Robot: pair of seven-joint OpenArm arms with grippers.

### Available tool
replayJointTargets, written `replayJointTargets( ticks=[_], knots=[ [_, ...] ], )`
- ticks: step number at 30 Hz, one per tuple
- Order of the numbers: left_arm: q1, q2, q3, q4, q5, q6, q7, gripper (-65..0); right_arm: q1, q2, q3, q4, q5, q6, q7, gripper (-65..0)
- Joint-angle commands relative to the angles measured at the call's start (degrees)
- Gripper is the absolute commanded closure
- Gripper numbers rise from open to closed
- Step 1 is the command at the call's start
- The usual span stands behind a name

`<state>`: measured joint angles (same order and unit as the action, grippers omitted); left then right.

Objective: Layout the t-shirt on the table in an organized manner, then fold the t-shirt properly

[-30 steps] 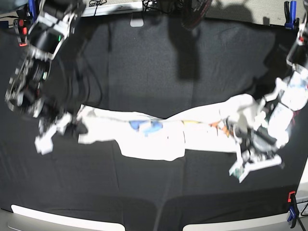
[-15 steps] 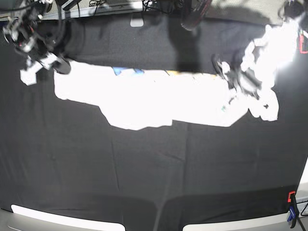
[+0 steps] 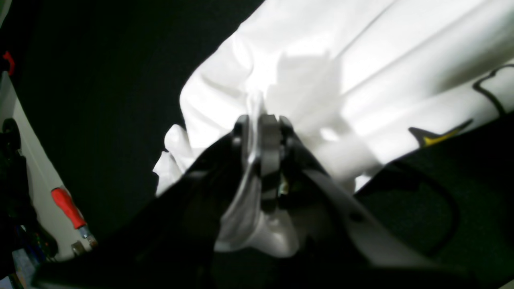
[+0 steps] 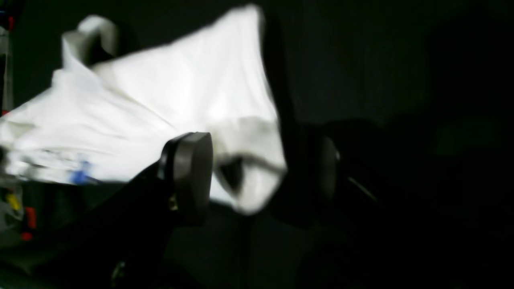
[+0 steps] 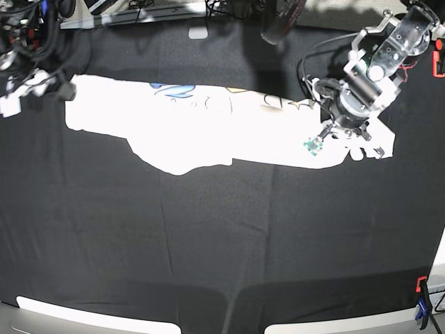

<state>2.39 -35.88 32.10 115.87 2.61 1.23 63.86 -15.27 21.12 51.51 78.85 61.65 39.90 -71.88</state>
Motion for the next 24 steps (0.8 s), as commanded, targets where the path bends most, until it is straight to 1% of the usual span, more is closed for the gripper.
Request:
replayJointTargets(
  ticks=[1, 3, 5, 7, 10, 14, 15, 17, 19, 22, 24],
  knots=[
    [-0.6, -0.5, -0.5, 1.1, 0.8, 0.5, 0.1, 0.0, 0.3, 2.0, 0.7, 1.1, 4.6, 0.1, 0.6, -35.9],
    [-0.6, -0.5, -0.5, 1.1, 0.8, 0.5, 0.1, 0.0, 0.4, 3.1, 0.7, 1.1, 11.8, 0.1, 0.6, -35.9],
    [-0.6, -0.5, -0.5, 1.1, 0.8, 0.5, 0.0, 0.0, 1.7, 3.5, 0.6, 1.2, 16.5, 0.1, -0.5, -35.9],
    [-0.6, -0.5, -0.5, 1.1, 0.8, 0.5, 0.0, 0.0, 4.0, 3.1, 0.2, 1.2, 17.7, 0.1, -3.1, -35.9],
    [-0.6, -0.5, -0.5, 1.1, 0.8, 0.5, 0.0, 0.0, 7.5, 2.2, -2.4, 1.2, 17.7, 0.1, -8.0, -35.8],
    [-0.6, -0.5, -0.5, 1.1, 0.8, 0.5, 0.0, 0.0, 10.9, 0.0, -8.7, 1.2, 17.3, 0.1, -8.1, -35.8],
    [-0.6, -0.5, -0.5, 1.1, 0.8, 0.5, 0.0, 0.0, 11.4, -0.2, -10.6, 1.2, 15.8, 0.1, -8.1, -35.8],
    [-0.6, -0.5, -0.5, 1.1, 0.8, 0.5, 0.0, 0.0, 12.5, -0.3, -14.9, 1.2, 11.0, 0.1, -8.1, -35.8],
    [-0.6, -0.5, -0.5, 1.1, 0.8, 0.5, 0.0, 0.0, 13.6, -0.3, -19.4, 1.2, 4.1, 0.1, -8.1, -35.8],
    [-0.6, -0.5, -0.5, 1.1, 0.8, 0.6, 0.0, 0.0, 14.6, -0.3, -26.7, 1.2, -6.3, 0.1, -2.4, -35.8],
    [-0.6, -0.5, -0.5, 1.1, 0.8, 0.5, 0.0, 0.0, 14.6, -0.3, -31.1, 1.2, -9.0, 0.1, -0.5, -35.8]
  ],
)
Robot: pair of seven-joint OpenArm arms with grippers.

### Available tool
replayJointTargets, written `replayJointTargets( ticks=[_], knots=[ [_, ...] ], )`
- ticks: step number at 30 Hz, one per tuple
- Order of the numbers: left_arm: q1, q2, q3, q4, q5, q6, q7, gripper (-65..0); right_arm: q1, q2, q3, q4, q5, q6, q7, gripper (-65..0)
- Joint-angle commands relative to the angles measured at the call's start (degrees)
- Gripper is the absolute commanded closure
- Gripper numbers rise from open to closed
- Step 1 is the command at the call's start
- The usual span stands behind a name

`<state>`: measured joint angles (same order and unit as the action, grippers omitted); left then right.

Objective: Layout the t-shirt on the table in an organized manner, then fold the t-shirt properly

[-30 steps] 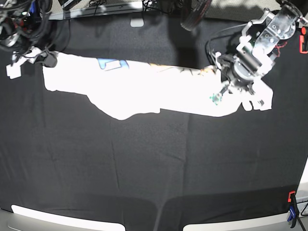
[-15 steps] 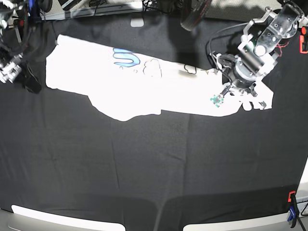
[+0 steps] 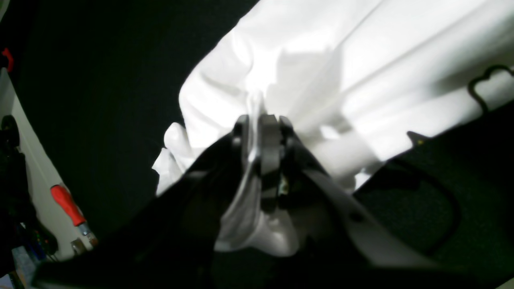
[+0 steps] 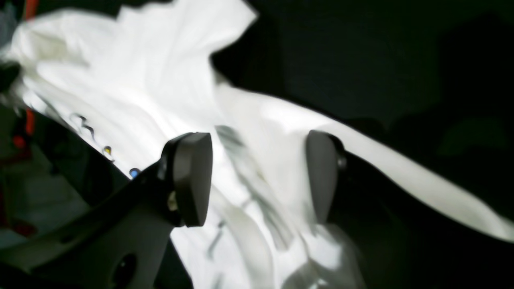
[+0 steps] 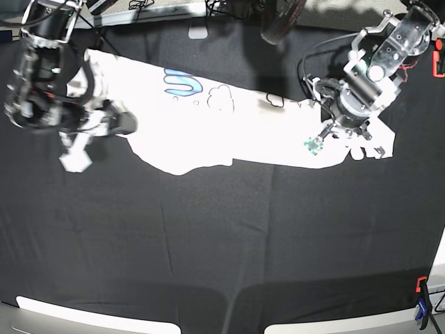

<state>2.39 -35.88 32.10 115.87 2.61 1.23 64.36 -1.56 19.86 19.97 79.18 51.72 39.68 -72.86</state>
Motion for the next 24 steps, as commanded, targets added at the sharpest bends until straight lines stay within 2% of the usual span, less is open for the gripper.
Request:
replayJointTargets(
  ticks=[1, 7, 15, 22, 24],
  knots=[
    [-0.6, -0.5, -0.5, 1.1, 0.8, 0.5, -0.5, 0.0, 0.9, 0.9, -1.5, 0.9, 1.0, 0.3, 0.5, -35.8],
    [-0.6, -0.5, -0.5, 1.1, 0.8, 0.5, -0.5, 0.0, 0.9, 0.9, -7.1, 0.9, 5.7, 0.3, 1.7, -35.7],
    [-0.6, -0.5, -0.5, 1.1, 0.8, 0.6, -0.5, 0.0, 0.9, 0.7, -7.2, 2.9, 5.9, 0.3, 3.0, -35.7],
    [-0.6, -0.5, -0.5, 1.1, 0.8, 0.6, -0.5, 0.0, 1.9, -0.6, -7.3, 3.3, 5.9, 0.3, 3.2, -35.6],
    [-0.6, -0.5, -0.5, 1.1, 0.8, 0.6, -0.5, 0.0, 1.8, -1.5, -7.2, 3.3, 5.9, 0.3, 1.2, -31.5]
  ],
)
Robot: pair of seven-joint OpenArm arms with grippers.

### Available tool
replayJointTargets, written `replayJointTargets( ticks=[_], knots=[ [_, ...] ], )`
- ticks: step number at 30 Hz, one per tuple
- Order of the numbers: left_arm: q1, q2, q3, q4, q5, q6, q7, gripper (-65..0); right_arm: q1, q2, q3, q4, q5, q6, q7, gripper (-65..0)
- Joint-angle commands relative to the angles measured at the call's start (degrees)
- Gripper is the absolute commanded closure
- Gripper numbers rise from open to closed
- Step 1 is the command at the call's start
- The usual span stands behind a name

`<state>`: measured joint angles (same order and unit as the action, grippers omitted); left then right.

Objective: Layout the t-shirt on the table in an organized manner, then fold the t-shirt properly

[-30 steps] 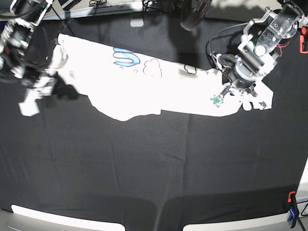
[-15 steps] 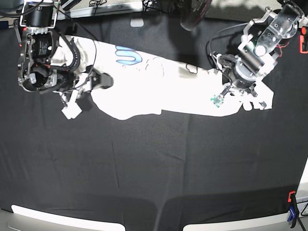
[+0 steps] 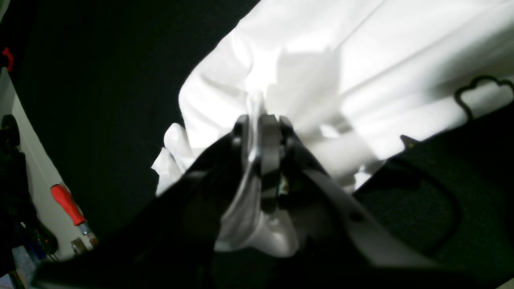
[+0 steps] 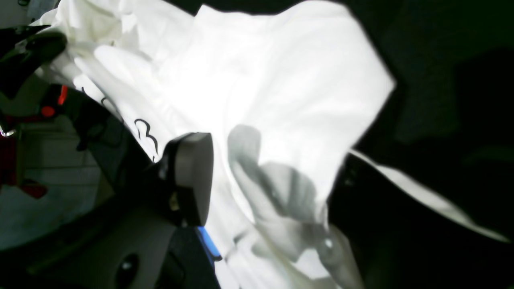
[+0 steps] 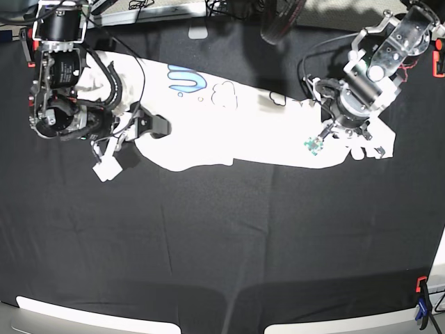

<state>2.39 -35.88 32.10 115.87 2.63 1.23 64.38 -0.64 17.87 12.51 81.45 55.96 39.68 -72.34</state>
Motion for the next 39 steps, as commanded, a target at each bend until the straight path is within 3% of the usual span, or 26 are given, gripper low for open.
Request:
replayJointTargets(
  ticks=[1, 6, 10, 13, 15, 20, 30, 33, 36, 39],
  knots=[
    [-0.6, -0.5, -0.5, 1.1, 0.8, 0.6, -0.5, 0.0, 0.9, 0.0, 0.2, 1.0, 1.6, 0.3, -0.9, -28.5],
    [-0.6, -0.5, -0.5, 1.1, 0.8, 0.6, -0.5, 0.0, 0.9, -2.4, 0.2, 1.1, 1.7, 0.3, -5.3, -19.1],
    [-0.6, -0.5, -0.5, 1.1, 1.0, 0.6, -0.6, 0.0, 0.9, -2.4, 0.2, 1.3, 1.7, 0.3, -4.9, -0.4],
    [-0.7, -0.5, -0.5, 1.1, 3.8, 1.3, -1.2, 0.0, 0.9, -2.4, 0.3, 2.5, 1.7, 0.3, -4.9, 0.0],
    [-0.7, -0.5, -0.5, 1.1, 7.3, 3.5, -1.2, 0.0, 0.9, -2.4, 0.3, 3.8, 1.7, 0.3, -4.7, 0.0],
    [-0.9, -0.5, -0.5, 1.1, 20.1, 8.1, -1.2, 0.0, 1.0, -2.4, 0.3, 8.7, 1.6, 0.3, -3.7, 0.0],
    [-1.4, -0.5, -0.5, 1.2, 46.4, 23.9, -1.2, 0.0, 5.4, -2.5, 5.0, 18.1, 1.6, 0.3, -2.7, 0.0],
    [-1.4, -0.5, -0.5, 1.2, 47.7, 25.2, -1.2, 0.0, 7.5, -2.5, 10.4, 20.0, 1.6, 0.3, -2.7, 0.0],
    [-1.4, -0.5, -0.5, 1.2, 45.2, 25.1, -1.1, 0.0, 8.1, -2.5, 16.5, 21.0, 1.5, 0.3, -3.0, 0.0],
    [-1.4, -0.5, -0.5, 1.2, 43.5, 24.1, -1.2, 0.0, 7.9, -2.4, 20.7, 21.0, 1.8, 0.3, -7.7, 0.0]
  ],
)
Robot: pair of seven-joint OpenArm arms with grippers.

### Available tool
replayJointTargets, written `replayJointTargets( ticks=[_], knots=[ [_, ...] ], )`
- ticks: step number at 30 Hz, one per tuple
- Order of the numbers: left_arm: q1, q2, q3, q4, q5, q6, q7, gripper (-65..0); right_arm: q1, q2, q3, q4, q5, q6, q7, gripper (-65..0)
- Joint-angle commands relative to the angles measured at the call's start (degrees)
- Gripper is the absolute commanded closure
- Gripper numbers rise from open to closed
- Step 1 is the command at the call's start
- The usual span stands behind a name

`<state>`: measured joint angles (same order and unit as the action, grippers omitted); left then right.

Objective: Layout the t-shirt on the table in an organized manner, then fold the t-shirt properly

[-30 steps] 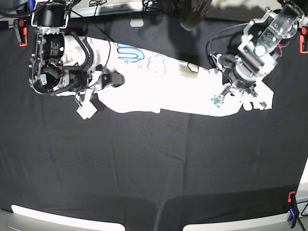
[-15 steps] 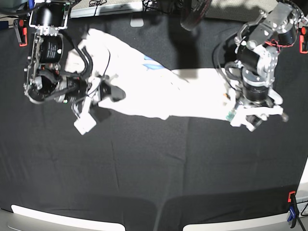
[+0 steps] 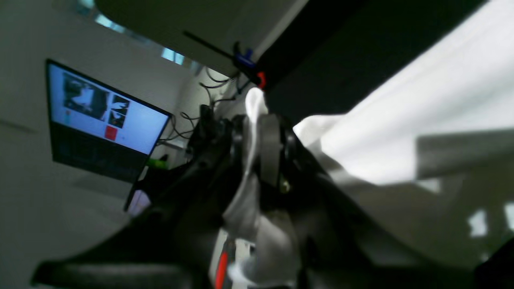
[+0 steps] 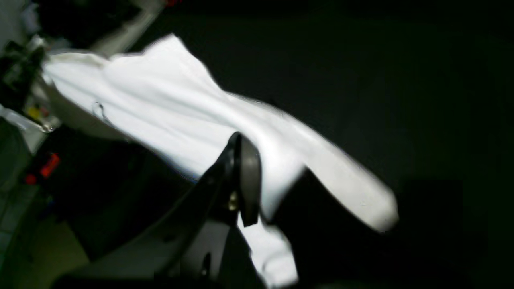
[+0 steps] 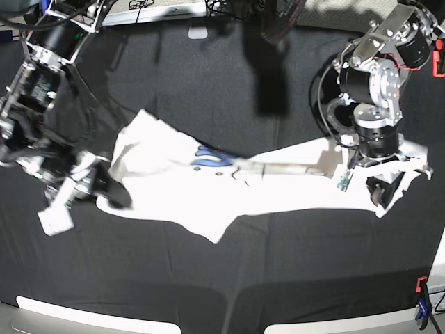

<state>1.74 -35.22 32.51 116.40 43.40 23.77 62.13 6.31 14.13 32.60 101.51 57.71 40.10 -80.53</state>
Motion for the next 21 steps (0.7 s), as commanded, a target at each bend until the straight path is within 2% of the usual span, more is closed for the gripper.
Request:
replayJointTargets(
  ticks=[1, 3, 10, 13, 17, 18, 19, 21],
  knots=[
    [-0.8, -1.1, -1.0, 0.7, 2.6, 1.2, 1.0, 0.0, 0.3, 1.6, 1.4, 0.9, 1.4, -0.1, 0.5, 0.0],
    [-0.8, -1.1, -1.0, 0.7, 2.6, 1.2, 0.9, 0.0, -0.9, 1.8, 2.4, 0.9, 4.7, -0.1, 0.5, 0.0],
    [-0.8, -1.1, -1.0, 0.7, 6.0, 1.7, -2.6, 0.0, -0.5, 2.1, 5.8, 1.2, 5.6, -0.1, 0.5, 0.0],
    [-0.8, -1.1, -1.0, 0.7, 3.1, 1.8, -2.1, 0.0, -0.5, 1.9, 4.8, 1.2, 5.7, -0.1, 0.5, 0.0],
    [-0.8, -1.1, -1.0, 0.7, -2.5, 1.7, -2.0, 0.0, -0.5, 1.3, -2.1, 1.1, 5.9, -0.1, 0.5, 0.0],
    [-0.8, -1.1, -1.0, 0.7, -3.8, 1.8, -2.0, 0.0, -0.4, 0.9, -4.5, 1.1, 5.1, -0.1, 0.5, -2.1],
    [-0.8, -1.1, -1.0, 0.7, -4.8, 1.8, -2.0, 0.0, -0.5, 0.4, -7.0, 1.0, 3.7, -0.1, 0.7, -10.3],
    [-0.8, -1.1, -1.0, 0.7, -5.9, 1.7, -2.0, 0.0, -0.5, -1.1, -12.2, 0.9, -1.4, -0.1, 5.1, -24.2]
  ],
)
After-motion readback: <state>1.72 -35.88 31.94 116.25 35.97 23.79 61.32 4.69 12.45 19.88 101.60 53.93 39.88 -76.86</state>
